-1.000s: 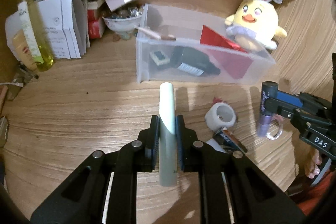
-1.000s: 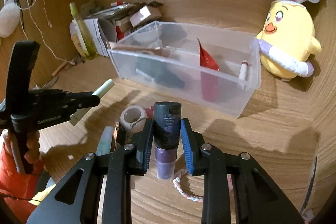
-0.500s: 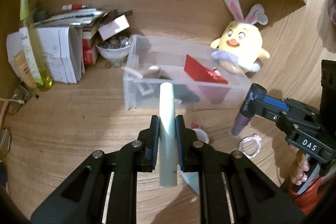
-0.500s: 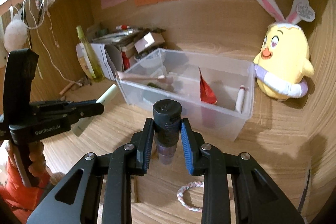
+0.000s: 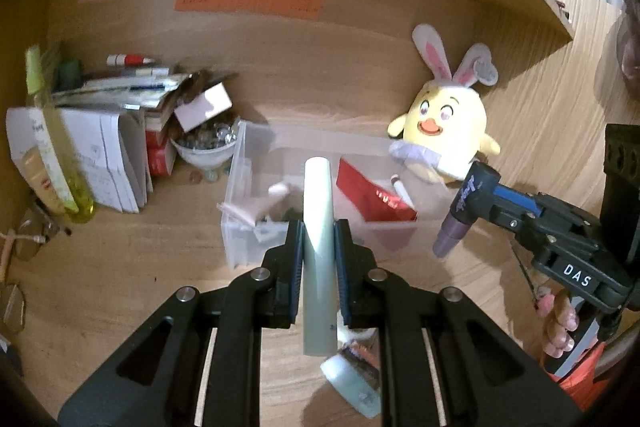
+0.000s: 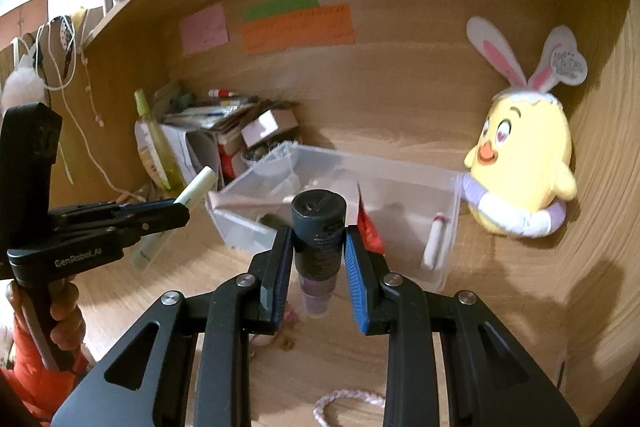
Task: Organize objects
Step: 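Carry the mint tube and purple-black cylinder toward the clear bin with both grippers, then lower both items into the clear bin and open both grippers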
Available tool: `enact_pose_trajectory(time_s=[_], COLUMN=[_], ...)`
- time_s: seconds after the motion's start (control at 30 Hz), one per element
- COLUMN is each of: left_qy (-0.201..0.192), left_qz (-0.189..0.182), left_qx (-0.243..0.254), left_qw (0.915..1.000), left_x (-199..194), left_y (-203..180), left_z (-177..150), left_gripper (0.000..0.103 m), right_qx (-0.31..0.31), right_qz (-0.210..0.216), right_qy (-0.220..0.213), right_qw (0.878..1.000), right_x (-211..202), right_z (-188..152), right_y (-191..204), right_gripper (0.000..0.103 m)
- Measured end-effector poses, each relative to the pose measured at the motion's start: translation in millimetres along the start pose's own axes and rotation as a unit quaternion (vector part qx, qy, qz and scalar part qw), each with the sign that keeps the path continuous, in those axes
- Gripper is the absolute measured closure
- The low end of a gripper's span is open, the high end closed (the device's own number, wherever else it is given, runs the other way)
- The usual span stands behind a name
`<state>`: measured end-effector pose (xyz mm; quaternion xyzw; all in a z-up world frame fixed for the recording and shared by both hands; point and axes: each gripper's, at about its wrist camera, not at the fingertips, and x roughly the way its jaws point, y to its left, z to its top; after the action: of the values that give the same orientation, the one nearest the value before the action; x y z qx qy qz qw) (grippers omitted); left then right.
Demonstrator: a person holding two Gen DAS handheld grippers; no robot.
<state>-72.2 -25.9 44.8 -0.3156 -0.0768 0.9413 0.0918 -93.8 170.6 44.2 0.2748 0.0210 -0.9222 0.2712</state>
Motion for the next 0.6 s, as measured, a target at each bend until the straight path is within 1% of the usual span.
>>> enact_pose_trajectory(time_s=[0.13, 0.3, 0.43, 0.6], left_qy=[-0.005, -0.007, 0.0, 0.014], left_qz=[0.001, 0.002, 0.004, 0.002], left_qx=[0.003, 0.002, -0.002, -0.006], left_qw=[1.0, 1.0, 1.0, 0.9999], left_x=[6, 18, 33, 51], left_y=[-2, -2, -2, -1], left_z=[11, 20, 26, 30], left_gripper=[0.088, 0.088, 0.088, 0.088], right_qx=[-0.008, -0.015, -0.019, -0.013], right_qz=[-0.011, -0.028, -0.051, -0.067], right_qy=[-0.024, -0.042, -0.039, -0.015], right_qw=[1.0, 0.999, 0.998, 0.998], right_x=[-7, -8, 2, 20], right_z=[15, 30, 37, 33], right_y=[-3, -8, -14, -28], right_gripper=[0.079, 0.079, 0.079, 0.079])
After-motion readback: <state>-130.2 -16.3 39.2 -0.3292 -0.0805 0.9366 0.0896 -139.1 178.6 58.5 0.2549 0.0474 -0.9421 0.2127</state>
